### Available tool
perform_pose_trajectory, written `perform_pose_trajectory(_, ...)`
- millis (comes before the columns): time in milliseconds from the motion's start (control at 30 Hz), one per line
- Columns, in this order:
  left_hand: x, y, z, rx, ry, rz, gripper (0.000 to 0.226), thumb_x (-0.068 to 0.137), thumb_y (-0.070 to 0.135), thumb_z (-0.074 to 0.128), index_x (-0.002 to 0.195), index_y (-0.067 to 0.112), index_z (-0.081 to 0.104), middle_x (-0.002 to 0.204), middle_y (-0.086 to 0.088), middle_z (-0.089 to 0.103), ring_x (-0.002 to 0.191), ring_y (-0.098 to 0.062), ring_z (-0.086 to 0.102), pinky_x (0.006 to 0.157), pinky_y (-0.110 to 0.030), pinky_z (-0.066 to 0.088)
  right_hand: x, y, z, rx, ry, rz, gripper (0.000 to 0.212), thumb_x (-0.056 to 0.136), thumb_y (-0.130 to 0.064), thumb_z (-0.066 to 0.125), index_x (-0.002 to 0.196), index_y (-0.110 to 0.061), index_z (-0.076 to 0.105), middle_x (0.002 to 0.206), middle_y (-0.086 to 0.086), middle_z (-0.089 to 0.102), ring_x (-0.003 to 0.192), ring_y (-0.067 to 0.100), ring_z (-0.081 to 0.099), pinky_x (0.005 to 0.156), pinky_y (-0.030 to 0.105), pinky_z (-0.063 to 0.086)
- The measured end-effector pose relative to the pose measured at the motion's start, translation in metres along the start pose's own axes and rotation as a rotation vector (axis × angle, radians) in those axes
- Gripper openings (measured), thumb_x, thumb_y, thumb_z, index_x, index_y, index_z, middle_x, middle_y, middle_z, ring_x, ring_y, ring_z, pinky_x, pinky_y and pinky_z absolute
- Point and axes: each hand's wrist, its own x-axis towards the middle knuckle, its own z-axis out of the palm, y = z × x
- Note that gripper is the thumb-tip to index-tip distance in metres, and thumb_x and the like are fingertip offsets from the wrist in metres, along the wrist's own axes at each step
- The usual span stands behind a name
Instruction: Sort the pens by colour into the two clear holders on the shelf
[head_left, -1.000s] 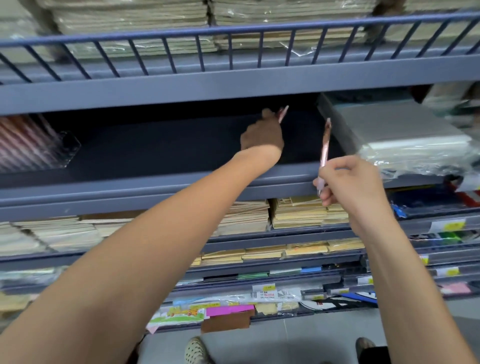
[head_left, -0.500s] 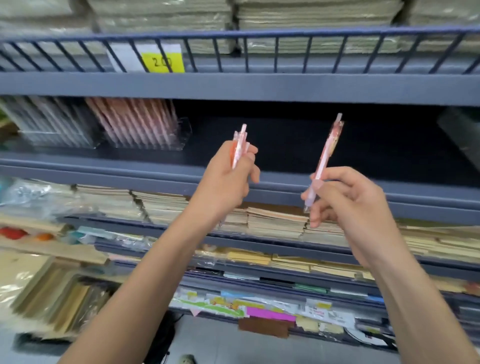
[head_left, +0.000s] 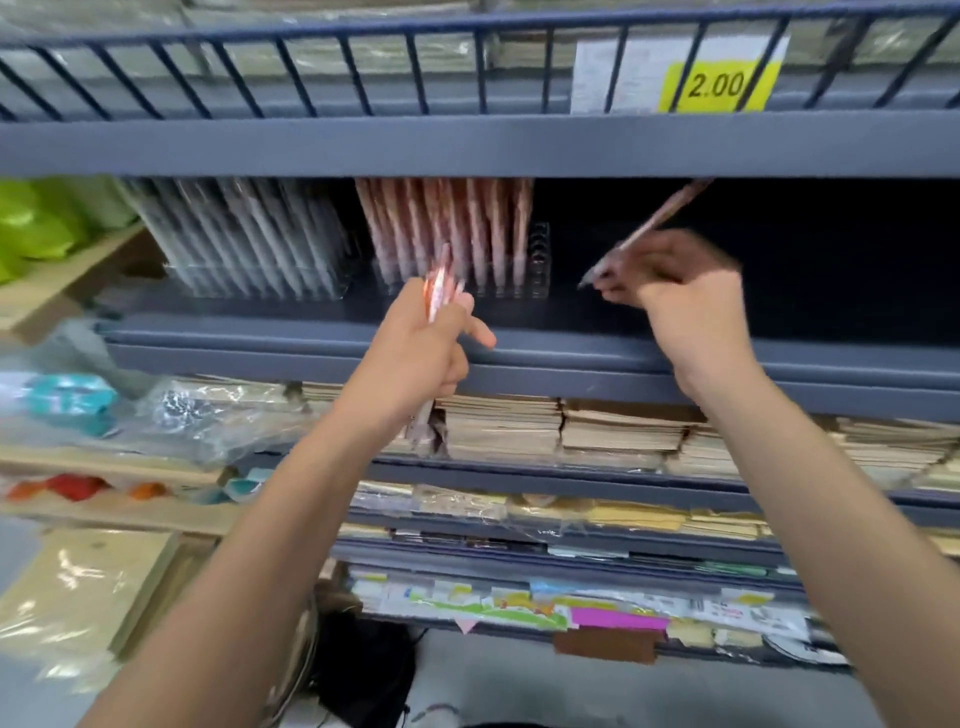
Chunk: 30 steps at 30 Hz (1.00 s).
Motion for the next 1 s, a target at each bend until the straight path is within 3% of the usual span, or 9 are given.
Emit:
perform_pose_trajectory(167,0.012,-0.012,-0.013,-0.052,-0.023,-0.045,0.015,0.103,0.024,0.043,0.091,0.014,0.046,0.068,-0.007,0.037,0.044,-0.014,0.028,0.038,-0.022,0.022,0.041,0.003,0.029,-0.001,0.154,0.012,0.023,0.088,0.008,0.056,0.074,-0.009,0.058,0.06,-0.005,0.07,0.063,0.013,0.07,0.066,0.026,0.058)
perform_pose_trajectory(300,0.011,-0.017,-0.017,-0.149,-0.069,-0.054,0.011,0.086,0.022,0.046,0.094,0.015,0.049,0.075,-0.013,0.047,0.051,-0.019,0.032,0.044,-0.028,0.024,0.057,0.009,0.044,-0.144,0.121,-0.054,0.028,0.088,0.006,0.049,0.074,-0.016,0.06,0.068,-0.006,0.072,0.071,0.017,0.07,0.069,0.027,0.057)
perform_pose_trajectory(367,0.009,-0.018,-0.019,-0.202,-0.086,-0.04,0.009,0.092,0.019,0.047,0.097,0.013,0.053,0.072,-0.012,0.058,0.051,-0.019,0.041,0.046,-0.03,0.031,0.064,0.012,0.049,-0.225,0.119,-0.087,0.03,0.085,0.007,0.048,0.073,-0.018,0.061,0.065,-0.011,0.072,0.067,0.01,0.069,0.067,0.025,0.056)
perform_pose_trajectory(500,0.003,-0.017,-0.024,-0.246,-0.133,0.002,0.012,0.106,0.019,0.045,0.114,0.014,0.053,0.092,-0.002,0.077,0.056,-0.013,0.057,0.05,-0.025,0.048,0.077,0.011,0.054,-0.472,0.069,-0.096,0.018,0.083,0.002,0.053,0.081,-0.01,0.067,0.074,-0.004,0.07,0.068,0.01,0.067,0.075,0.034,0.058)
perform_pose_trajectory(633,-0.002,-0.018,-0.025,-0.222,-0.134,0.037,0.008,0.107,0.017,0.044,0.105,0.014,0.051,0.097,-0.011,0.075,0.049,-0.012,0.05,0.048,-0.023,0.044,0.085,0.005,0.058,-0.923,-0.092,-0.173,0.012,0.089,-0.016,0.057,0.096,-0.008,0.064,0.099,0.009,0.067,0.093,0.021,0.062,0.077,0.025,0.044)
perform_pose_trajectory(700,-0.003,-0.019,-0.025,-0.213,-0.135,0.037,0.012,0.107,0.017,0.044,0.098,0.015,0.052,0.095,-0.019,0.073,0.048,-0.012,0.049,0.048,-0.023,0.043,0.087,0.003,0.061,-1.021,-0.168,-0.144,0.023,0.094,-0.02,0.052,0.111,-0.007,0.061,0.118,0.015,0.063,0.109,0.028,0.058,0.087,0.028,0.044)
perform_pose_trajectory(767,-0.003,-0.02,-0.026,-0.254,-0.143,0.017,0.008,0.107,0.018,0.045,0.105,0.011,0.05,0.094,-0.012,0.076,0.049,-0.011,0.051,0.049,-0.022,0.045,0.088,0.0,0.064,-1.072,-0.193,-0.112,0.029,0.095,-0.021,0.048,0.12,-0.009,0.057,0.127,0.016,0.059,0.117,0.033,0.055,0.091,0.028,0.041)
perform_pose_trajectory(900,-0.001,-0.019,-0.03,-0.315,-0.117,-0.002,0.015,0.104,0.019,0.051,0.114,0.008,0.053,0.093,-0.006,0.077,0.056,-0.012,0.059,0.053,-0.023,0.051,0.099,-0.007,0.068,-1.174,-0.27,0.113,0.045,0.094,-0.033,0.046,0.138,-0.021,0.044,0.138,0.012,0.053,0.12,0.036,0.054,0.099,0.037,0.044)
perform_pose_trajectory(1000,-0.002,-0.019,-0.03,-0.307,-0.097,-0.001,0.03,0.104,0.023,0.051,0.122,-0.001,0.054,0.088,-0.005,0.077,0.056,-0.012,0.061,0.053,-0.023,0.052,0.105,-0.011,0.069,-1.178,-0.3,0.195,0.049,0.092,-0.036,0.045,0.14,-0.024,0.041,0.136,0.013,0.054,0.117,0.036,0.057,0.101,0.044,0.047)
